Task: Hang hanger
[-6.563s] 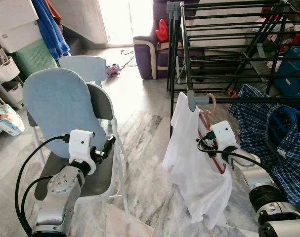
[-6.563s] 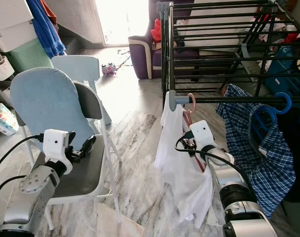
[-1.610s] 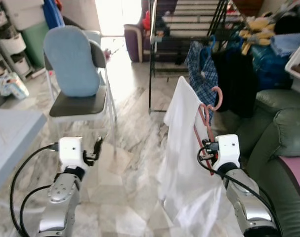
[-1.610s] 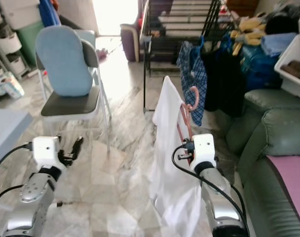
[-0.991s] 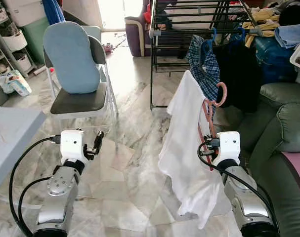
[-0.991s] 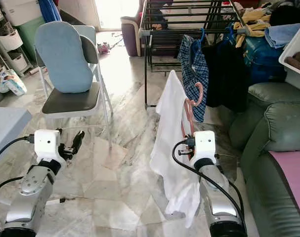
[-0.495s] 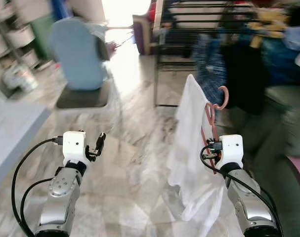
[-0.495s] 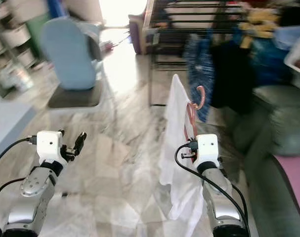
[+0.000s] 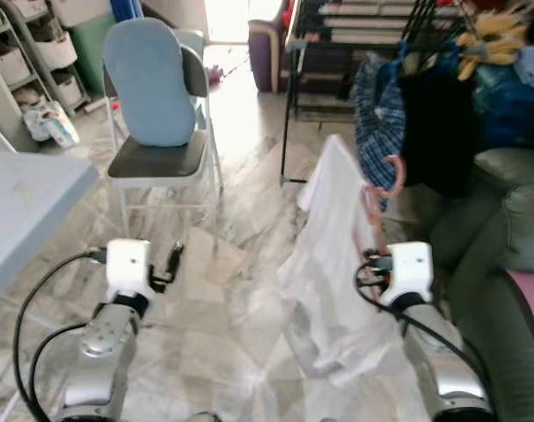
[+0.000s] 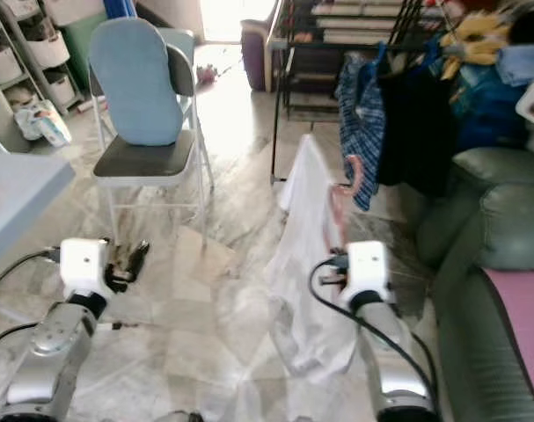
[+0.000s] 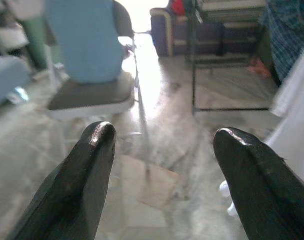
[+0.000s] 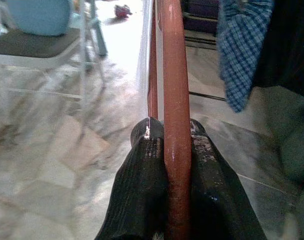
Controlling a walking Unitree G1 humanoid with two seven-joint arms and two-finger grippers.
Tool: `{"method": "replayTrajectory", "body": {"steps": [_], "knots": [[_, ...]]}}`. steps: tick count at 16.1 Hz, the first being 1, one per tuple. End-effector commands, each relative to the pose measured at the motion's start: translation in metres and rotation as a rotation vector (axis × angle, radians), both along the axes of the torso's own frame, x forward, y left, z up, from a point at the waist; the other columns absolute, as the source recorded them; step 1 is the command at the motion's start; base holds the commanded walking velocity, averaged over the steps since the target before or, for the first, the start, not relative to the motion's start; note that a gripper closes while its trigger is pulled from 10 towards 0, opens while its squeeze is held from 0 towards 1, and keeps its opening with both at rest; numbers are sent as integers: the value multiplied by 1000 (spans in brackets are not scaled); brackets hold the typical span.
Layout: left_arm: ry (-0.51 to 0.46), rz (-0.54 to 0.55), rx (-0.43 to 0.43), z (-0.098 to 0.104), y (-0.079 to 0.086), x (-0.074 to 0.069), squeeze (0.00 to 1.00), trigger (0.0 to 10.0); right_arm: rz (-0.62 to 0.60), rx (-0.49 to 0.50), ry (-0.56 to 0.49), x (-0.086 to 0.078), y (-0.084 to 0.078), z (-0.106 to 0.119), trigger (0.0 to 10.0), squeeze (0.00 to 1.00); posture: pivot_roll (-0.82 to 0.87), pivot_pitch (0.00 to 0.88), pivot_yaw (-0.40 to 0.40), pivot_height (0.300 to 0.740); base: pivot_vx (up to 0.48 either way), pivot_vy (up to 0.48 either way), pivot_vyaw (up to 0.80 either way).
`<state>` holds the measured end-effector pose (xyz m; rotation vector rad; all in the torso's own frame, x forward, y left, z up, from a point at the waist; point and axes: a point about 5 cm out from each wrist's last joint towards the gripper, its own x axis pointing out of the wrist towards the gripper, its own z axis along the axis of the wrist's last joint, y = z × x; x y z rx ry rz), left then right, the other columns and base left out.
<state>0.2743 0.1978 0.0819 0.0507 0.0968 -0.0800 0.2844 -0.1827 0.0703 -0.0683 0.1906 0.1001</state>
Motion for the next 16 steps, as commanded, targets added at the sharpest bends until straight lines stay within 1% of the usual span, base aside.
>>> {"method": "replayTrajectory", "body": {"steps": [1, 2, 8, 9, 12, 16], "knots": [[-3, -4, -7, 1, -1, 0, 0, 10000, 1, -6, -66, 4, -1, 15, 10000, 0, -152, 0, 42, 731, -251, 0, 0], [-3, -4, -7, 1, -1, 0, 0, 10000, 1, -7, -66, 4, -2, 15, 10000, 0, -154, 0, 42, 731, -244, 0, 0], [-8, -1, -15, 1, -3, 1, 0, 10000, 1, -10, -62, 2, -2, 16, 10000, 0, -158, 0, 42, 731, 0, 0, 0], [-8, -1, -30, 1, -3, 1, 0, 10000, 2, -11, -62, 2, -2, 16, 10000, 0, -160, 0, 42, 731, 0, 0, 0], [-10, -10, -39, 2, -7, 2, 0, 10000, 11, -17, -59, 2, -1, 16, 10000, 0, -160, 0, 42, 731, 0, 0, 0], [3, 2, -40, -1, -4, 1, 0, 10000, 10, -13, -53, 1, -1, 16, 10000, 0, -158, 0, 41, 731, 0, 0, 0]]}}
